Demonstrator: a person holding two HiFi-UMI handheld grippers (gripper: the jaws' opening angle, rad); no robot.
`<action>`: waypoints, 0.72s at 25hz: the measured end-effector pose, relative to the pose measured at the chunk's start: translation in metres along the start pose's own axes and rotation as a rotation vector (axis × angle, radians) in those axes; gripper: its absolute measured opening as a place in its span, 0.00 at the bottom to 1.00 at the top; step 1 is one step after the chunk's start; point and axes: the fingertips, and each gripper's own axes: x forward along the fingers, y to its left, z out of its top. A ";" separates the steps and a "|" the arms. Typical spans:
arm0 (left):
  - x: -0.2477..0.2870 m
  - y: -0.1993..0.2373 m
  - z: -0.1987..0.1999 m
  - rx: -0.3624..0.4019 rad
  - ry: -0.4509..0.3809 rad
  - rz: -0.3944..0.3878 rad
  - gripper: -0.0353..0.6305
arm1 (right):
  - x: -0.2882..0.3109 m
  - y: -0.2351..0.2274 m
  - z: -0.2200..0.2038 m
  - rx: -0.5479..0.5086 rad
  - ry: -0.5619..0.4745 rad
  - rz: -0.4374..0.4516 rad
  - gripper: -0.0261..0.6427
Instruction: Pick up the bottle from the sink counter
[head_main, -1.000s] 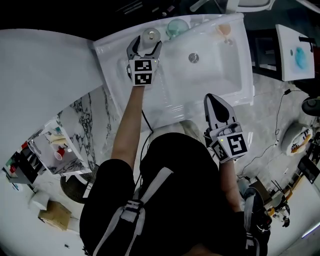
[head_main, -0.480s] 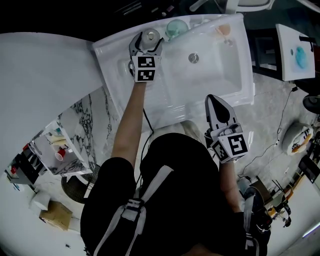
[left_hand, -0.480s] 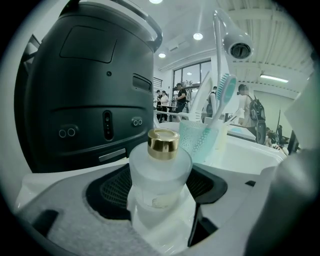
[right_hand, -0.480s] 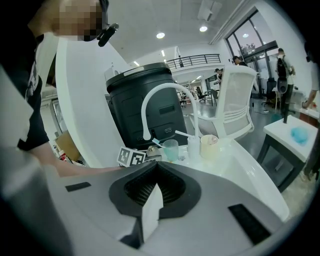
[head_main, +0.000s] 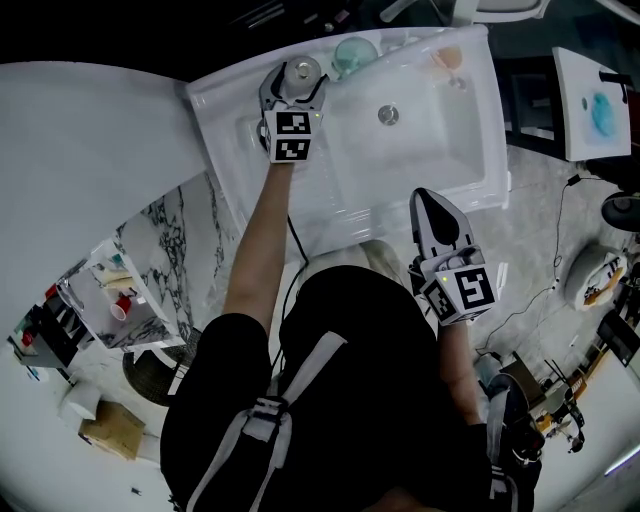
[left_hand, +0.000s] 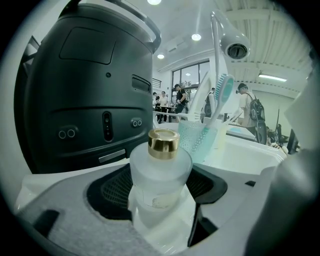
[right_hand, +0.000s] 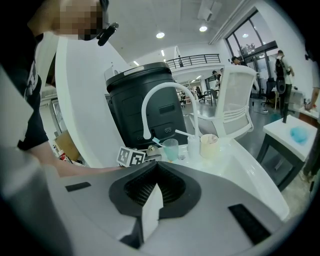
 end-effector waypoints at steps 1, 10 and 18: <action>-0.001 0.000 -0.001 -0.003 0.002 0.000 0.54 | 0.000 -0.001 -0.001 0.005 0.000 -0.004 0.04; -0.029 -0.013 0.002 -0.014 -0.017 -0.016 0.54 | -0.004 0.001 -0.003 0.007 -0.008 -0.006 0.04; -0.068 -0.037 0.003 -0.007 -0.030 -0.054 0.54 | -0.011 0.008 0.002 -0.009 -0.042 0.028 0.04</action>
